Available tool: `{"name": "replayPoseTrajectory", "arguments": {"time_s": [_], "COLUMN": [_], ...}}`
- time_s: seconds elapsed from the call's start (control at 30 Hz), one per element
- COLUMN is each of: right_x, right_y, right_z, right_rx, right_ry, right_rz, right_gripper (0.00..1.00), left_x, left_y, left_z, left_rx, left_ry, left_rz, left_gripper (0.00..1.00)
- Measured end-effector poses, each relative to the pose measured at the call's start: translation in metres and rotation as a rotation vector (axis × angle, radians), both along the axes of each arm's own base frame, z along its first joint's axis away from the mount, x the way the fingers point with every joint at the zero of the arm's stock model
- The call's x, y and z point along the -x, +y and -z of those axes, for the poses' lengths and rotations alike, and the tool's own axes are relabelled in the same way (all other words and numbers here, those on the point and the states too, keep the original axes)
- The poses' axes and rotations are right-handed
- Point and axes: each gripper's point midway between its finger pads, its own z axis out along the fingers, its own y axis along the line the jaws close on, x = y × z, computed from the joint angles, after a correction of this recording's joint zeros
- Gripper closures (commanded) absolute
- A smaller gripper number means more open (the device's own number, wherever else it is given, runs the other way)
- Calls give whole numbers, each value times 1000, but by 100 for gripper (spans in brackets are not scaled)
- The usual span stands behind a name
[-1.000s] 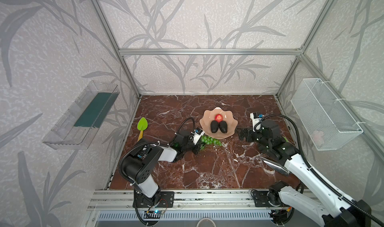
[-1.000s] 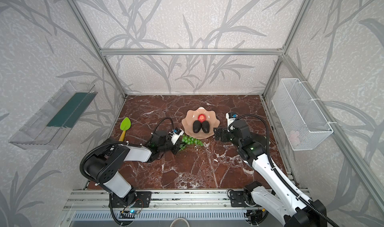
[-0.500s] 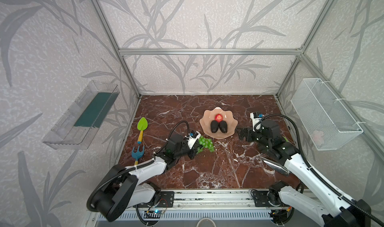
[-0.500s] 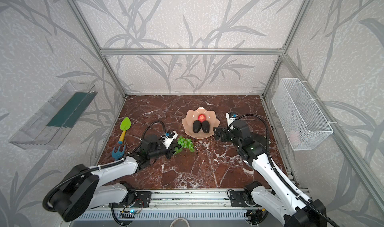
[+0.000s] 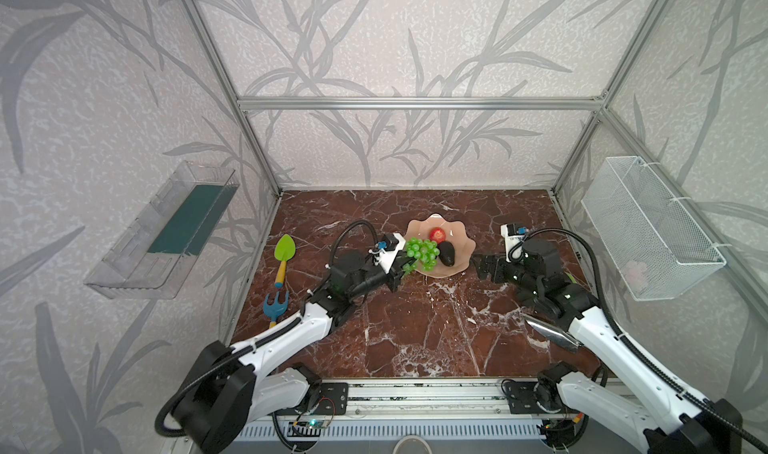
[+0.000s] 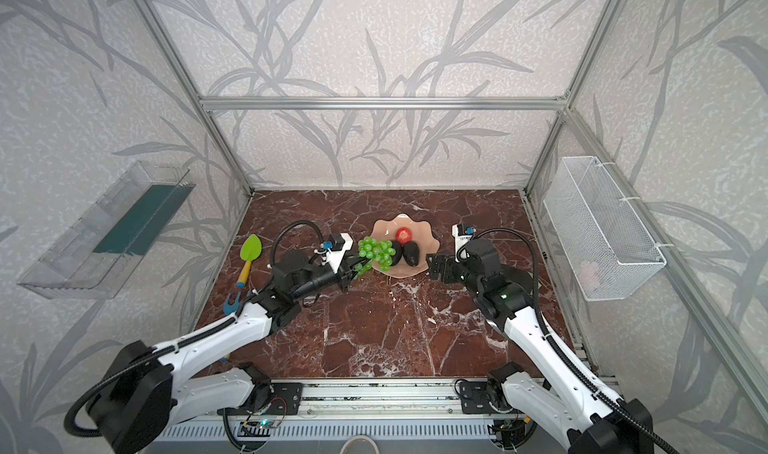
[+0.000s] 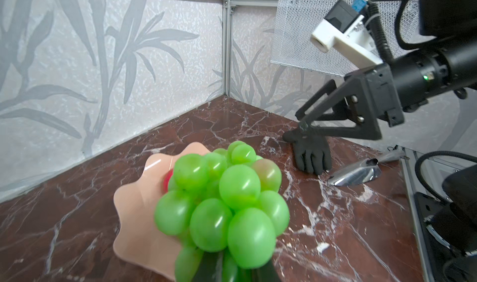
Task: Place and organize the fake fruits in the fruit bowl
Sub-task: 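Lift the grapes over the bowl and release them with the left gripper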
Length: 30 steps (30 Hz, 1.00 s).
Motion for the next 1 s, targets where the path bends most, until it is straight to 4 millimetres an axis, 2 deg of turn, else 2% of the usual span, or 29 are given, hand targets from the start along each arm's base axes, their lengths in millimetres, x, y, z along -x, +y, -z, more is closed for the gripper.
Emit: {"name": "replayPoseTrajectory", "arguments": {"time_s": [0.2, 0.4, 0.5, 0.57, 0.6, 0.63, 0.67, 0.7, 0.87, 1.0], "right_x": [8, 15, 17, 17, 17, 17, 17, 17, 16, 14], "right_y": [-7, -13, -14, -15, -16, -16, -17, -17, -20, -21], "right_z": [-19, -23, -20, -18, -18, -17, -18, -18, -18, -15], "right_rx": [-16, -19, -16, -13, -11, -10, -10, -10, -8, 1], "right_ry": [-55, -73, -66, -61, -59, -59, -60, -61, -60, -55], "right_rz": [15, 27, 29, 32, 34, 36, 38, 40, 48, 54], "right_gripper": [4, 3, 4, 3, 4, 3, 3, 4, 3, 3], "left_x": [-48, -84, -98, -103, -104, -106, -107, -107, -111, -106], "left_y": [-40, -66, -71, -71, -71, -70, -70, -69, -65, -56], "left_z": [13, 54, 81, 100, 107, 112, 115, 116, 102, 83], "left_rx": [10, 7, 7, 11, 8, 10, 9, 6, 25, 35], "left_ry": [23, 73, 114, 150, 159, 172, 178, 175, 144, 109], "left_rz": [43, 61, 55, 46, 41, 34, 31, 29, 5, -22], "left_gripper": [85, 80, 62, 45, 41, 28, 9, 1, 1, 1]}}
